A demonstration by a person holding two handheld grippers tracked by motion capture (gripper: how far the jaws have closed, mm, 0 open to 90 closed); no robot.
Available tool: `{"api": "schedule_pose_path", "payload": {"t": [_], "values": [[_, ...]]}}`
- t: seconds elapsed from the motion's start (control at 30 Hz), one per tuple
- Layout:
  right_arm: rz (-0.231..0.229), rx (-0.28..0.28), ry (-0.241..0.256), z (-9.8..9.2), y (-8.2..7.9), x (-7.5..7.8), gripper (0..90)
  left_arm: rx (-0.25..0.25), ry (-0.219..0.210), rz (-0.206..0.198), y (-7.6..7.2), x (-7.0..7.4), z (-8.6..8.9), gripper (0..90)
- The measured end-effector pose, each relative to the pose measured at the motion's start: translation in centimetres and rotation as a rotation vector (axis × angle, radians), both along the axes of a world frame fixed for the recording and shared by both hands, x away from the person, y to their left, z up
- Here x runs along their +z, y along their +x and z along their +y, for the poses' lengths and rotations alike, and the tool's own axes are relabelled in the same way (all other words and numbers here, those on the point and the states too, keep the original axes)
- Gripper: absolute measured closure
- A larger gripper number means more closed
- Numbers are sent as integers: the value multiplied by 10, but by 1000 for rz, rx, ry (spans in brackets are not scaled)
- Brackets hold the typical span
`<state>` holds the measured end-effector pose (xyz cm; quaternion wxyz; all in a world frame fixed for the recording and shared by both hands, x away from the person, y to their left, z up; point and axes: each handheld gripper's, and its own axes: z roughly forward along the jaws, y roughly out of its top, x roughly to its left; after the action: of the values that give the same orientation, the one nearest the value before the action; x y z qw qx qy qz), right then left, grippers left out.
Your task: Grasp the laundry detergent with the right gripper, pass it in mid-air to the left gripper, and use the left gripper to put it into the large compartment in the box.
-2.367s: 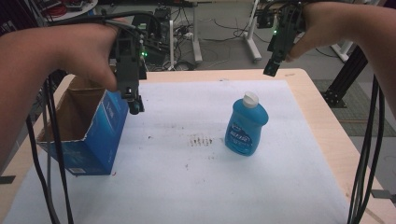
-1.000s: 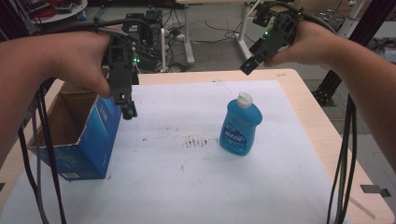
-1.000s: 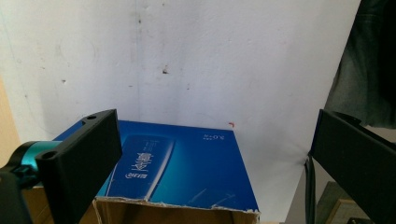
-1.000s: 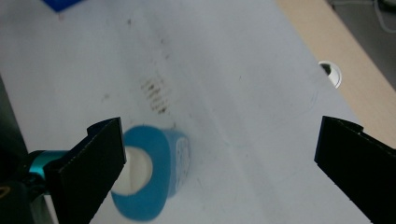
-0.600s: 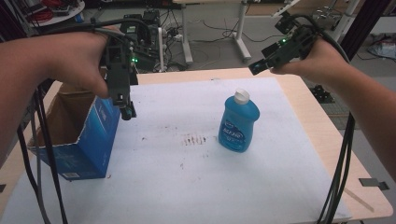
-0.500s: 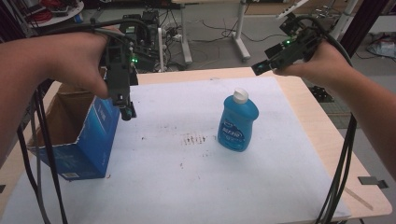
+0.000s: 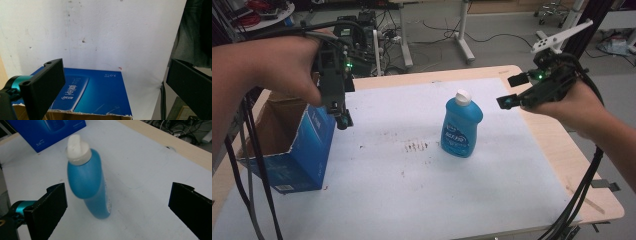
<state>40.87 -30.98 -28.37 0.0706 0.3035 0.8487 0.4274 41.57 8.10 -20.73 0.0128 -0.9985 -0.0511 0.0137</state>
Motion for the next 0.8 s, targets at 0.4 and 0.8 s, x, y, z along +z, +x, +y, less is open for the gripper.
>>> {"api": "schedule_pose_path", "payload": {"t": [0.4, 0.8], "values": [[18, 36, 47, 8, -26, -47, 9, 0, -6, 3, -2, -2, 0, 19], [33, -25, 163, 24, -29, -91, 9, 1, -10, 5, -2, -5, -2, 19]]}}
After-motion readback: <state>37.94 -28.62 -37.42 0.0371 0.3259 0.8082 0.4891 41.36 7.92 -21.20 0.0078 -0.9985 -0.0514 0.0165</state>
